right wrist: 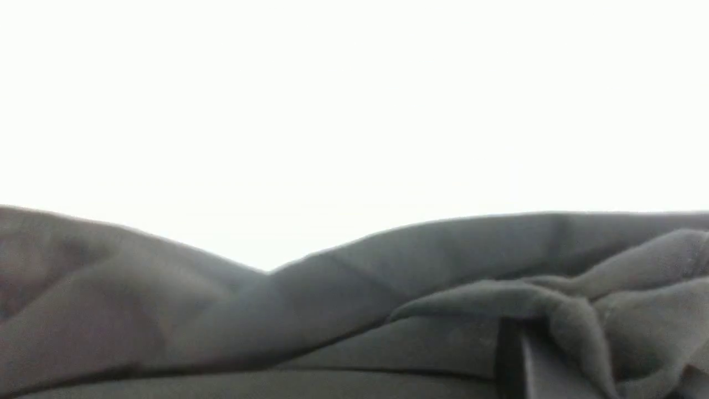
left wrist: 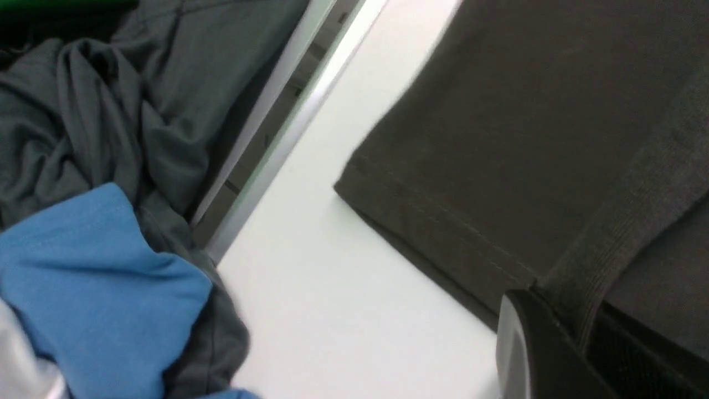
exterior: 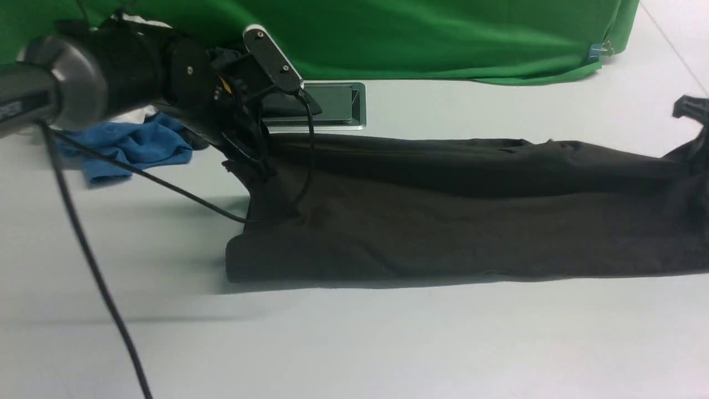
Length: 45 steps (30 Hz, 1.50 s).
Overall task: Fold a long-sleeved shirt on a white desktop.
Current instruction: 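Fold the black garment in half by bringing its near edge over to the far edge, then pull the folded dark garment lengthwise by its ends to straighten it flat on the table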
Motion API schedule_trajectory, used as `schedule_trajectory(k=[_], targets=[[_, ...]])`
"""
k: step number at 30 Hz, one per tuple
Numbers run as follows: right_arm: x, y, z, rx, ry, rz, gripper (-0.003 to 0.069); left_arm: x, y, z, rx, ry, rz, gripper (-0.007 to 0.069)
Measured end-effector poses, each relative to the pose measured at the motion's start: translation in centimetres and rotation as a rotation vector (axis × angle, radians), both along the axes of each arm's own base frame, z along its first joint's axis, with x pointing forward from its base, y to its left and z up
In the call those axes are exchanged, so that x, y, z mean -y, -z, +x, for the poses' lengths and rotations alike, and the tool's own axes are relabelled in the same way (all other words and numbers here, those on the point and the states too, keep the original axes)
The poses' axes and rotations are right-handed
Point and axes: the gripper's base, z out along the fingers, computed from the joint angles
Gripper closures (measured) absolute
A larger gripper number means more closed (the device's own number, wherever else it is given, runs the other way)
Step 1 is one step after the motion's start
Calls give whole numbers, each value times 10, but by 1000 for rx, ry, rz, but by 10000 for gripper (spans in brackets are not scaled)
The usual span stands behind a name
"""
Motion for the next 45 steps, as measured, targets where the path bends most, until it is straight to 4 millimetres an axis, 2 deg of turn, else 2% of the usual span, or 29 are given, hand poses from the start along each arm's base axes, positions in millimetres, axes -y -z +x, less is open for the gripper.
schedule_trajectory(k=[2,5,7,9,10,11,14,15,16,17,18,19,21,23,25,26,27,28,31,32,34,35,38,41,45], targets=[[1,7,8,4,0,0,517,-1,11,9,7,-2,1,596],[4,7,13,27,0,-19,329,-2,25,22,59,-4,-5,596],[5,-2,16,55,-14,-40,198,-1,31,27,96,1,-7,593],[6,-16,17,91,-47,-71,113,-1,31,31,134,3,-12,579],[6,-26,17,111,-71,-90,97,-1,30,33,163,3,-16,567],[6,-39,15,135,-85,-105,104,-2,29,36,191,4,-18,550],[-1,-69,6,169,-128,-127,209,-5,21,43,299,15,-20,482],[-8,-80,1,172,-155,-132,289,-7,17,46,354,15,-24,440],[-10,-84,-1,177,-162,-135,319,-8,16,47,364,15,-25,434],[-27,-93,-7,180,-221,-140,458,-12,9,52,450,3,-44,382],[-32,-94,-7,178,-234,-138,488,-13,8,53,462,2,-46,382],[-49,-92,-10,171,-297,-133,557,-17,4,56,510,-21,-72,347],[-78,-82,-9,164,-397,-121,606,-21,-2,57,537,-56,-107,323],[-112,-59,-7,156,-514,-114,627,-24,-10,53,511,-94,-137,335],[-147,-33,-1,168,-604,-119,630,-22,-19,44,441,-121,-151,398],[-157,-27,2,178,-623,-119,630,-20,-24,41,421,-126,-157,437],[-158,-25,3,179,-621,-119,630,-19,-24,39,402,-132,-161,447],[-175,-9,9,183,-648,-114,630,-13,-34,29,339,-150,-184,541],[-186,12,22,182,-652,-102,630,3,-44,11,214,-172,-248,602],[-186,13,23,185,-650,-101,630,5,-45,10,204,-176,-260,605],[-188,28,37,186,-640,-90,630,25,-46,-6,74,-154,-300,607],[-188,28,37,186,-639,-90,630,25,-46,-7,66,-155,-303,607],[-190,41,56,217,-627,-95,630,51,-39,-23,-51,-100,-308,607],[-189,46,77,369,-572,-154,630,75,-32,-36,-103,-36,-289,607],[-186,44,90,503,-519,-208,630,91,-28,-50,-158,18,-257,607]])
